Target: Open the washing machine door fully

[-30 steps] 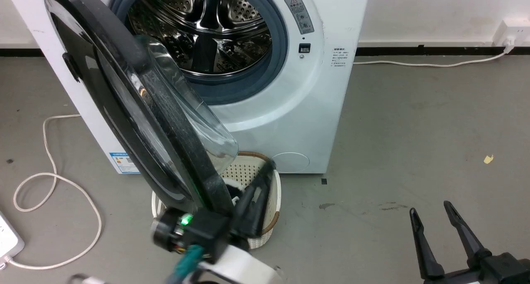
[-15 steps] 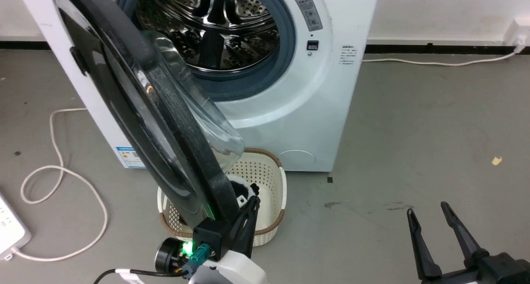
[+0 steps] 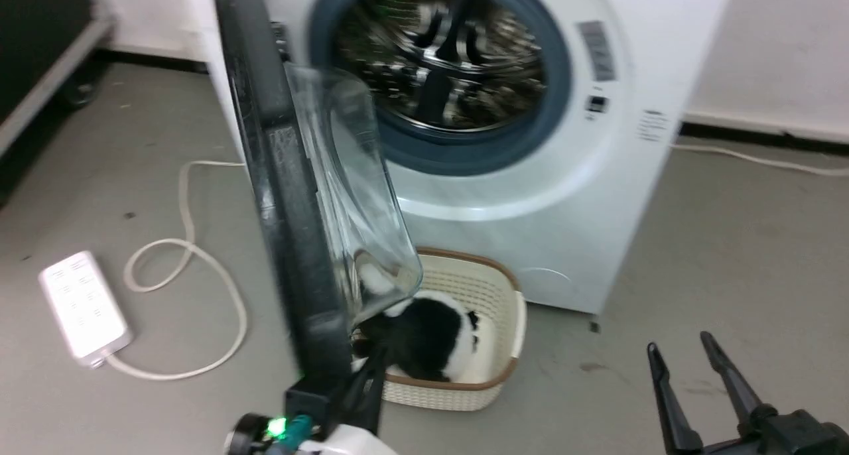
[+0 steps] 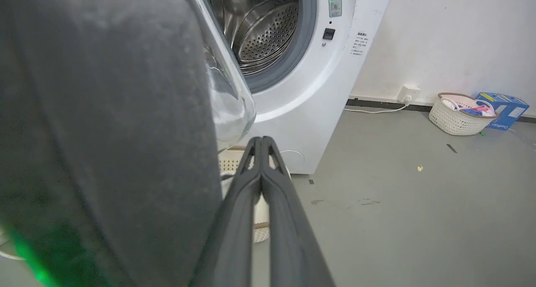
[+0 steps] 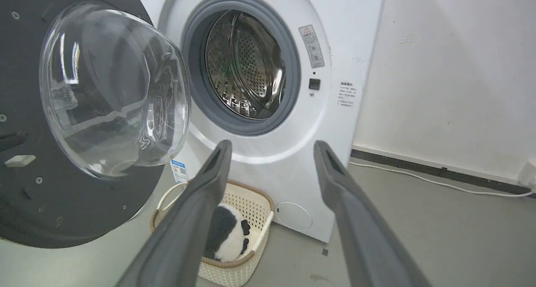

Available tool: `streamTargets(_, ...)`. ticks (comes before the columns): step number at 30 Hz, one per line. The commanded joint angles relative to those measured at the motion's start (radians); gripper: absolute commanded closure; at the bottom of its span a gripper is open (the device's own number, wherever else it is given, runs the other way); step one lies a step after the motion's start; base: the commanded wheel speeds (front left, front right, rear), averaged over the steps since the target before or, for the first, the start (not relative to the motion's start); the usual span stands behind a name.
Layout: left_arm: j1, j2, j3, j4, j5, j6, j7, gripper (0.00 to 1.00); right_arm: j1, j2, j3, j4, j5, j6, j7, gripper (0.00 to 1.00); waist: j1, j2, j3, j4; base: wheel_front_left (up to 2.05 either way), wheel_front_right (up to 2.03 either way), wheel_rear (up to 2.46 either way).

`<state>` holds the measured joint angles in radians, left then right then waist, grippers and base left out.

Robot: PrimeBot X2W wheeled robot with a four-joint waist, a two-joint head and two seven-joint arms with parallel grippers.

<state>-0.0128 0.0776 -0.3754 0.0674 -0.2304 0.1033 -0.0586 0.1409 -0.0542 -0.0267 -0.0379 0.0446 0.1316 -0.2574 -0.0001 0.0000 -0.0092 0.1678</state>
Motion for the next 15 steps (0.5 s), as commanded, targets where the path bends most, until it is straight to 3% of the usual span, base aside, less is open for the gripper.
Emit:
streamTargets(1,0.015,0.023,0.025,0.000,-0.006,0.015,-0.001,1.00,0.018,0.004,0.007,0.005,0.006,-0.001,-0.004,0.00,0.0001,0.0000,-0.017,0.057,0.00,0.00,0.00)
streamTargets(8,0.002,0.071,0.099,-0.032,-0.028,0.041,0.005,1.00,0.014,0.004,0.026,0.004,-0.003,-0.001,-0.004,0.00,0.0001,0.0000,0.014,0.149,0.00,0.00,0.00)
streamTargets(15,-0.049,0.157,0.229,-0.044,-0.076,0.057,0.019,1.00,-0.014,-0.002,0.042,0.002,-0.031,-0.001,-0.004,0.00,0.0001,0.0000,0.093,0.169,0.00,0.00,0.00)
